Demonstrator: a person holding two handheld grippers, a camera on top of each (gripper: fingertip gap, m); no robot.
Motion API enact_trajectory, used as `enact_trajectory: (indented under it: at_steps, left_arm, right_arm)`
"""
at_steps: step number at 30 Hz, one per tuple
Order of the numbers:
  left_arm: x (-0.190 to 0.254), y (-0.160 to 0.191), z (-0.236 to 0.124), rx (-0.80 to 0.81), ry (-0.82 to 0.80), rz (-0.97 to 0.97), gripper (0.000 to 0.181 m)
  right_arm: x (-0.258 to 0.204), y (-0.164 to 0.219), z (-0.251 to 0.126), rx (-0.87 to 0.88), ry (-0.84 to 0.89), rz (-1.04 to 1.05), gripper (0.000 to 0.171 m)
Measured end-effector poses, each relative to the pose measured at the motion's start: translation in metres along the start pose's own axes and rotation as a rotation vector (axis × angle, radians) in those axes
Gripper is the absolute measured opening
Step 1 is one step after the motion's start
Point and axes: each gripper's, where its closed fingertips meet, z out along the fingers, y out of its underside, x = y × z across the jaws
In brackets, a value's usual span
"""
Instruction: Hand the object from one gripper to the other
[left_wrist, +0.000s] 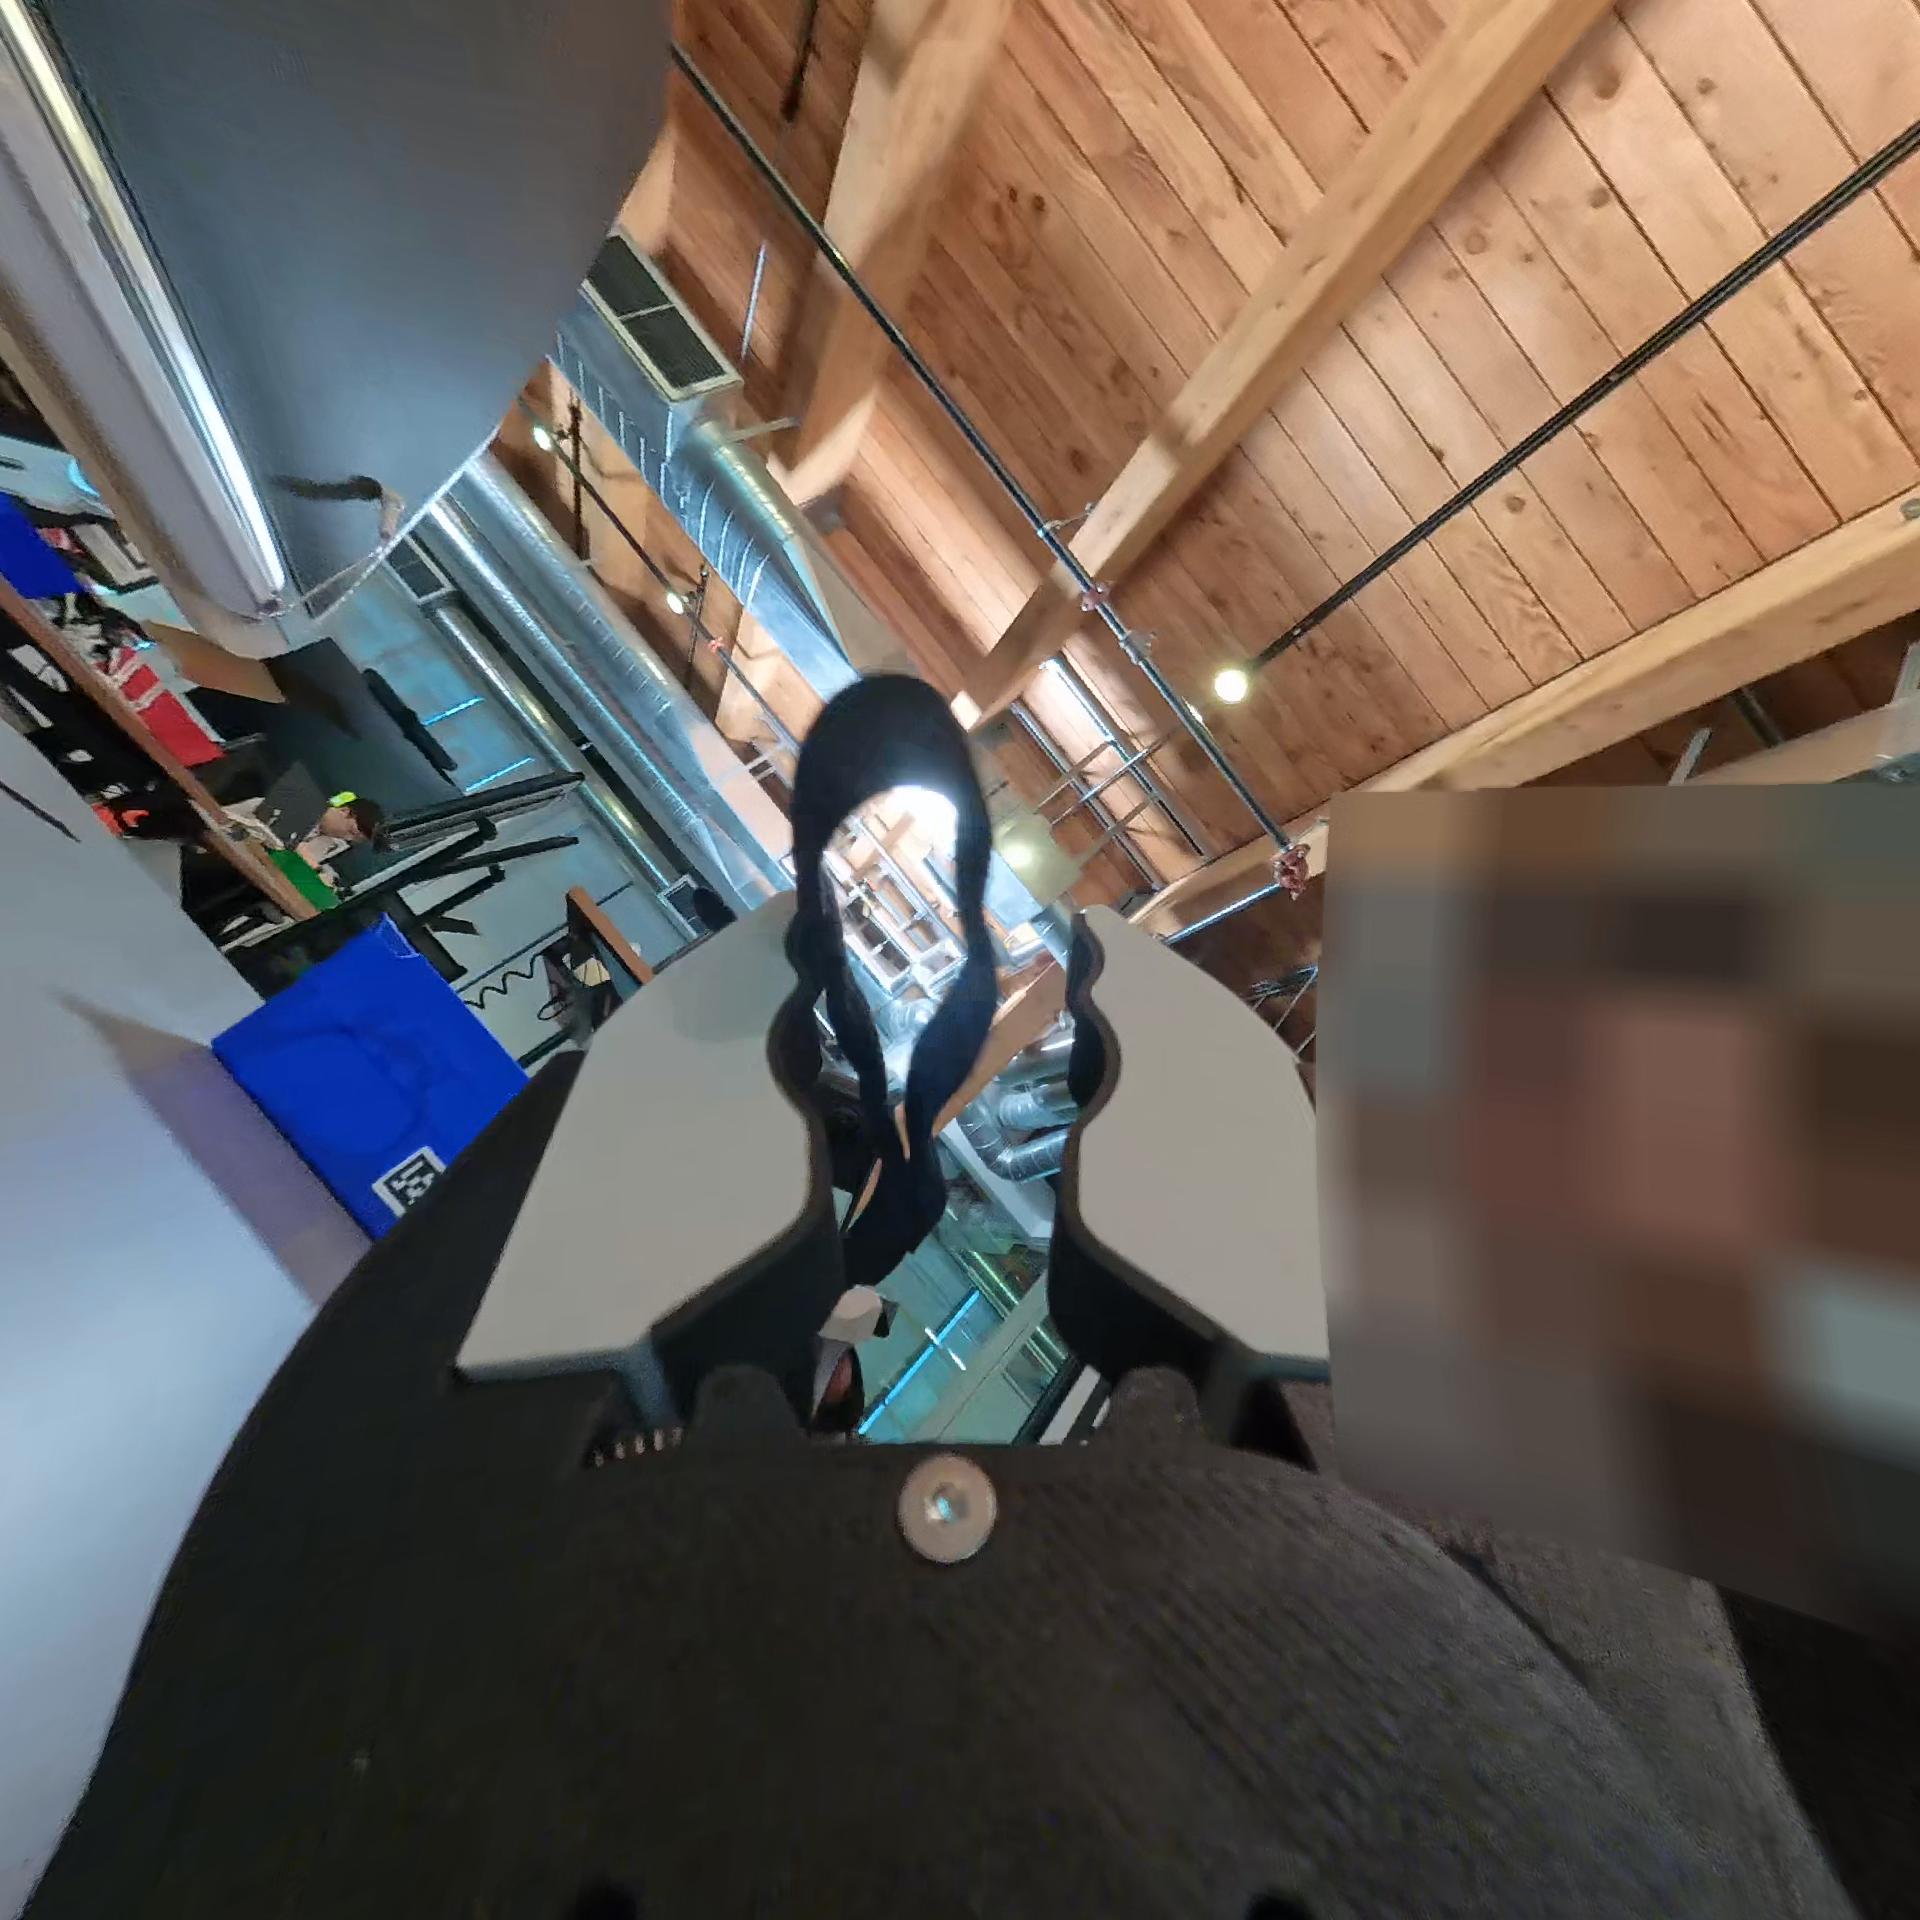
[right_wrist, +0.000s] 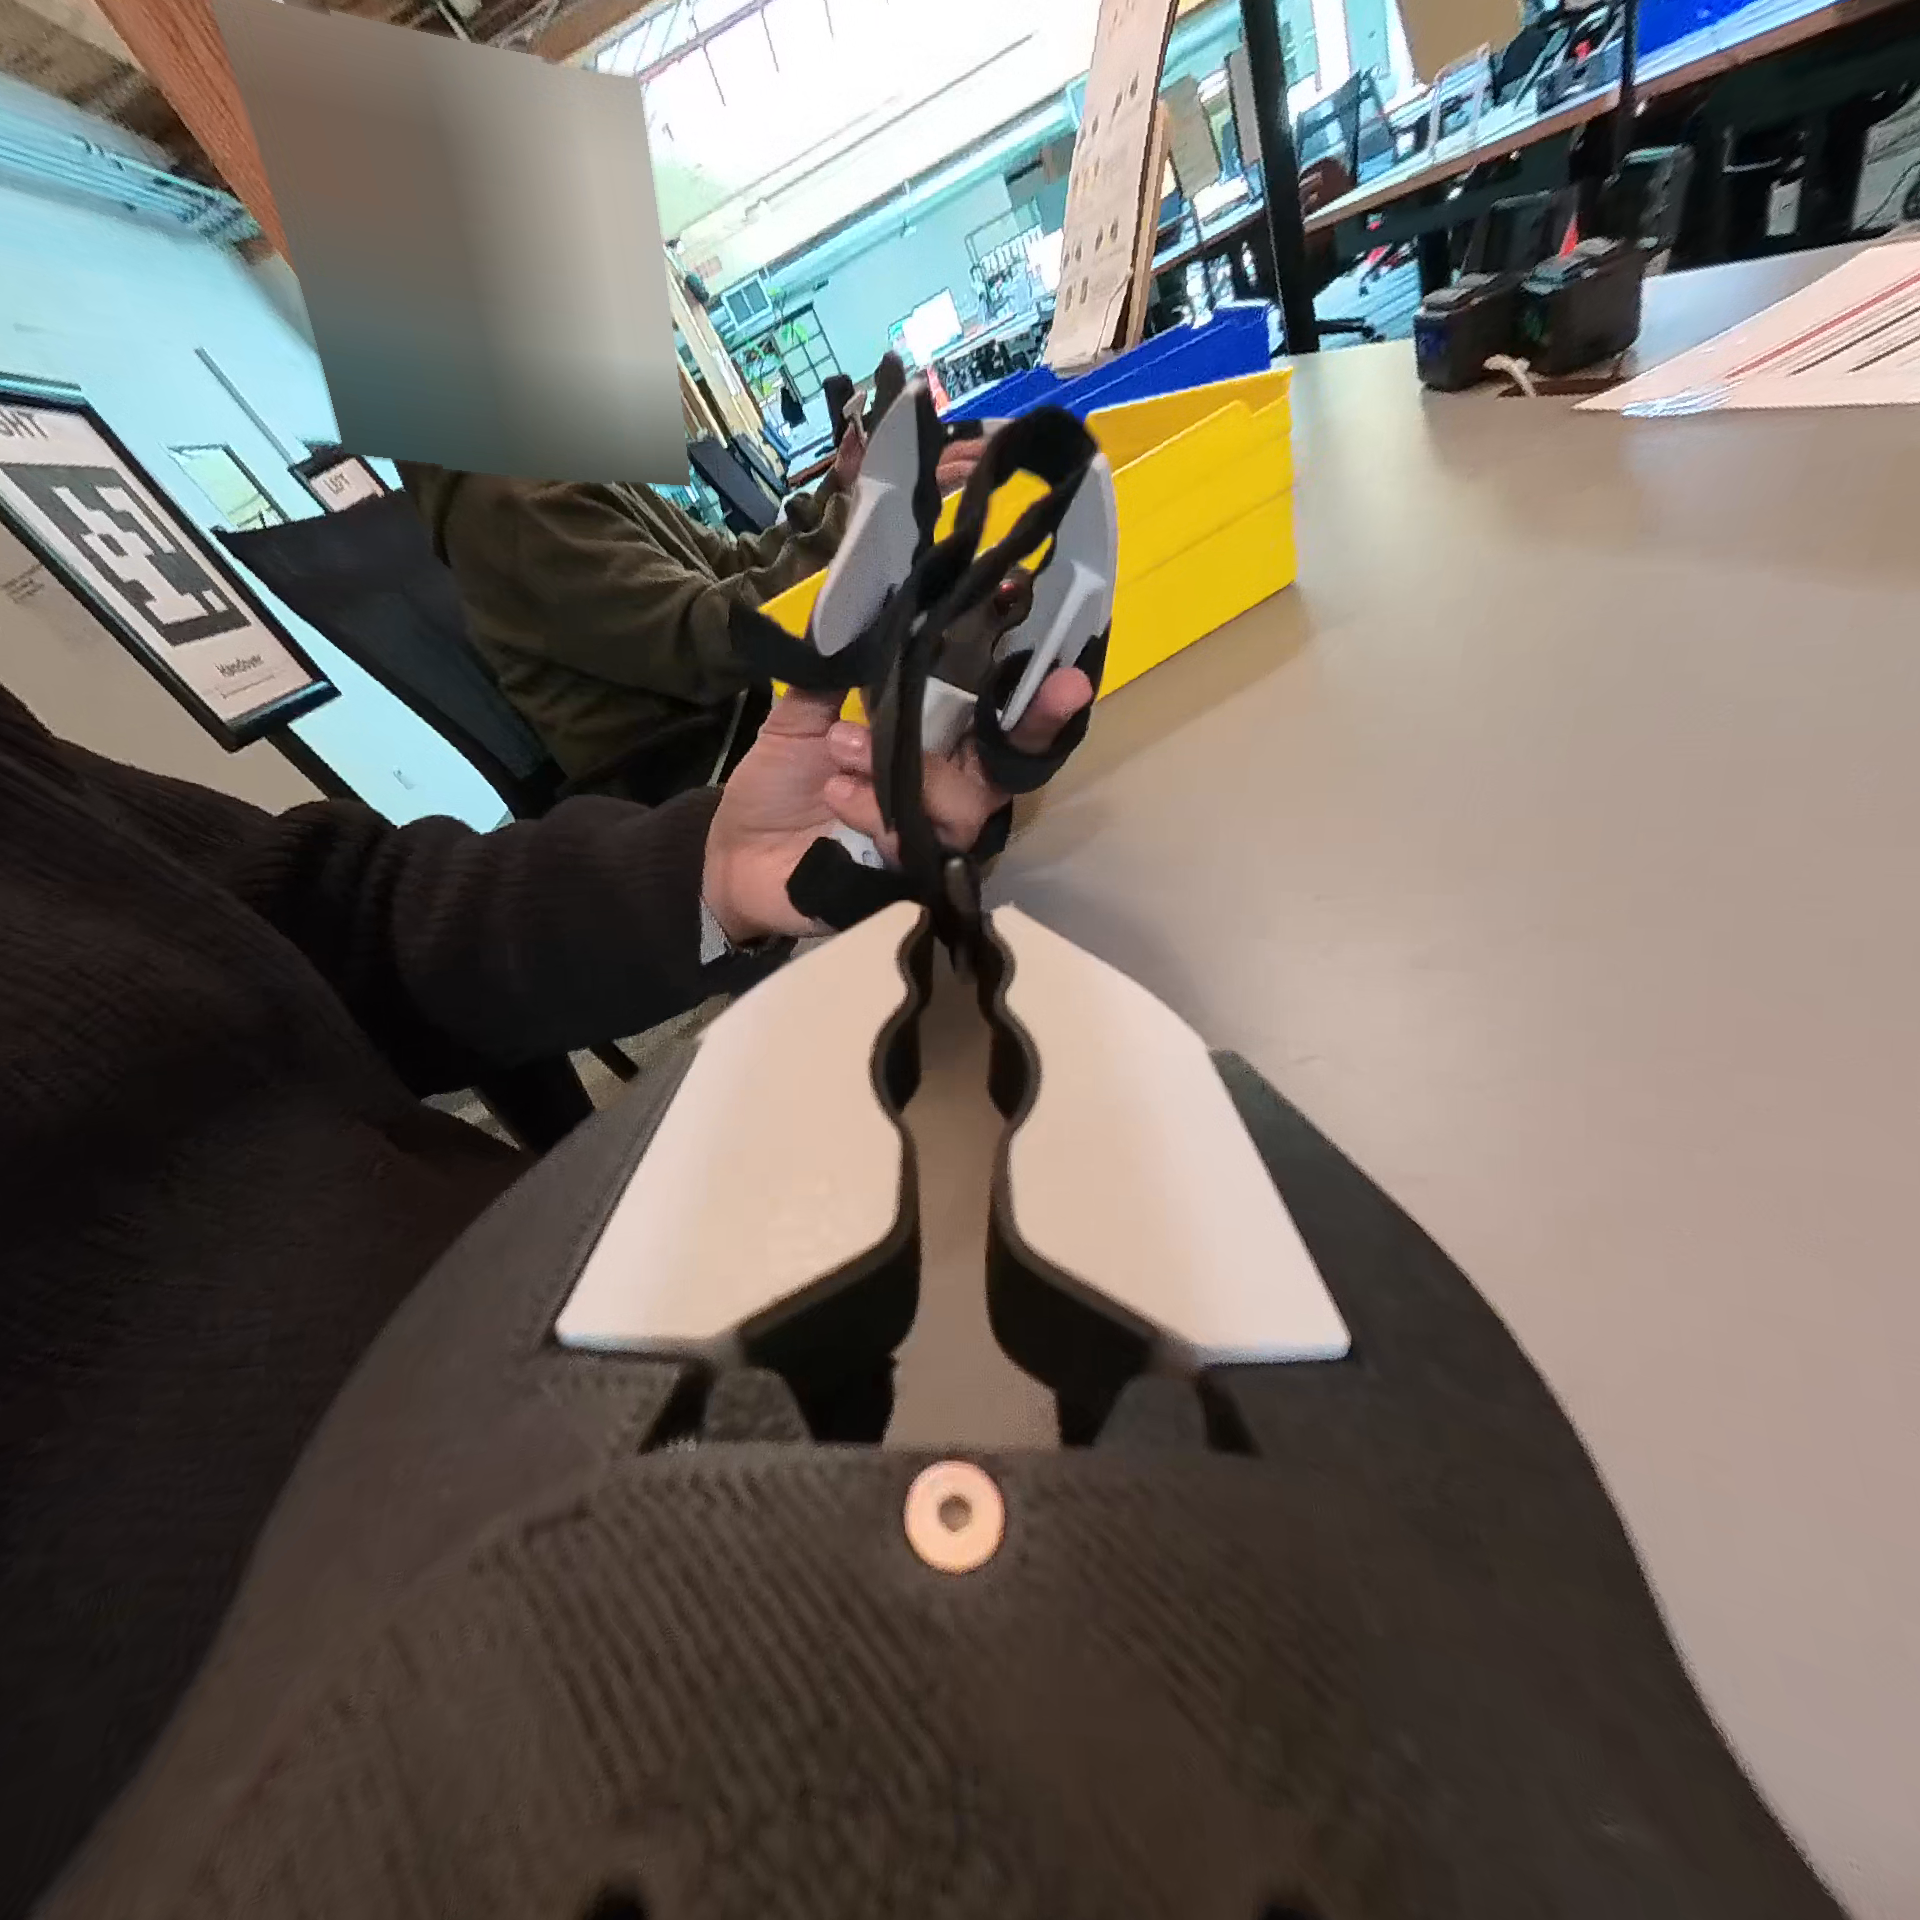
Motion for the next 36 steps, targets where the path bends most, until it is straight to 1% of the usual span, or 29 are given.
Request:
enact_trajectory:
  at_steps: [1, 3, 6, 8, 11, 14, 15, 16, 17, 18, 19, 20, 22, 25, 30, 32, 34, 36]
  left_arm:
    - [-0.002, 0.001, 0.000, -0.010, -0.014, 0.002, 0.046]
    - [-0.008, 0.002, 0.001, -0.022, -0.060, 0.017, 0.067]
    - [-0.029, 0.003, -0.002, -0.014, -0.194, 0.022, 0.097]
    - [-0.038, -0.003, -0.006, 0.021, -0.251, 0.019, 0.114]
    - [-0.047, -0.014, -0.014, 0.059, -0.339, 0.067, 0.128]
    - [-0.058, -0.023, -0.026, 0.085, -0.464, 0.129, 0.137]
    - [-0.061, -0.026, -0.031, 0.111, -0.501, 0.143, 0.138]
    - [-0.060, -0.028, -0.031, 0.131, -0.500, 0.158, 0.137]
    - [-0.057, -0.025, -0.028, 0.111, -0.491, 0.175, 0.137]
    - [-0.053, -0.018, -0.020, 0.047, -0.468, 0.202, 0.131]
    - [-0.048, -0.008, -0.012, -0.037, -0.440, 0.247, 0.123]
    - [-0.044, 0.003, -0.006, -0.116, -0.432, 0.316, 0.117]
    - [-0.045, 0.025, 0.003, -0.277, -0.462, 0.489, 0.117]
    - [-0.048, 0.057, 0.009, -0.497, -0.484, 0.727, 0.116]
    - [-0.059, 0.095, 0.003, -0.807, -0.494, 1.076, 0.111]
    - [-0.067, 0.106, -0.004, -0.923, -0.508, 1.198, 0.098]
    - [-0.076, 0.112, -0.011, -1.018, -0.535, 1.313, 0.095]
    - [-0.080, 0.118, -0.014, -1.084, -0.526, 1.413, 0.092]
  right_arm:
    - [0.001, -0.002, -0.001, 0.009, 0.006, 0.000, 0.008]
    - [0.002, -0.004, -0.003, 0.022, 0.014, -0.006, 0.008]
    - [0.001, -0.012, -0.007, 0.059, 0.018, -0.032, 0.008]
    - [-0.006, -0.027, -0.014, 0.149, 0.001, -0.074, 0.008]
    - [-0.017, -0.049, -0.027, 0.272, -0.023, -0.132, 0.007]
    - [-0.013, -0.053, -0.033, 0.297, 0.001, -0.141, 0.007]
    - [-0.010, -0.053, -0.033, 0.296, 0.010, -0.130, 0.007]
    - [-0.009, -0.054, -0.034, 0.300, 0.015, -0.121, 0.007]
    - [-0.008, -0.055, -0.035, 0.309, 0.016, -0.115, 0.007]
    - [-0.007, -0.056, -0.036, 0.314, 0.021, -0.109, 0.007]
    - [-0.005, -0.056, -0.037, 0.313, 0.032, -0.107, 0.007]
    - [-0.002, -0.055, -0.037, 0.302, 0.047, -0.104, 0.007]
    - [0.011, -0.043, -0.032, 0.216, 0.101, -0.071, 0.008]
    - [0.023, -0.014, -0.019, 0.046, 0.125, 0.029, 0.008]
    - [0.013, 0.003, -0.010, -0.067, 0.026, 0.157, 0.008]
    - [0.013, 0.004, -0.011, -0.070, 0.013, 0.187, 0.008]
    - [0.012, 0.003, -0.012, -0.063, -0.018, 0.229, 0.008]
    - [0.009, 0.004, -0.012, -0.072, -0.060, 0.283, 0.007]
